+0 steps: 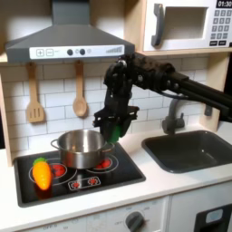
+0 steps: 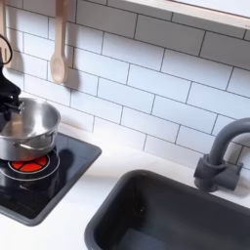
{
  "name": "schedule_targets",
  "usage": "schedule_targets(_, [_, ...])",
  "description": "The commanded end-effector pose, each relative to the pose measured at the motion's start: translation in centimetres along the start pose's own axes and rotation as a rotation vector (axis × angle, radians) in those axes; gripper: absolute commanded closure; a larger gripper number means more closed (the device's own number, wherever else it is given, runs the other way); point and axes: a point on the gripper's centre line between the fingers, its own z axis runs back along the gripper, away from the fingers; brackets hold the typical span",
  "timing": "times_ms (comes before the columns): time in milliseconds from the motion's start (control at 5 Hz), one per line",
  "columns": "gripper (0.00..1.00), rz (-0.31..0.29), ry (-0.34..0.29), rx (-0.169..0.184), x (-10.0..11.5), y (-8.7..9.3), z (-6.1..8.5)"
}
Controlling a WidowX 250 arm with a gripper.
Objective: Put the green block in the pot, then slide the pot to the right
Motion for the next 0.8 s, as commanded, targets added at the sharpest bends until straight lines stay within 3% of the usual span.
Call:
schedule_targets(0, [1.00, 0.035, -0.038, 0.015, 1.8, 1.7, -0.9])
schedule_targets(600, [1.00, 0.060, -0.069, 0.009, 4.7, 2.1, -2.6])
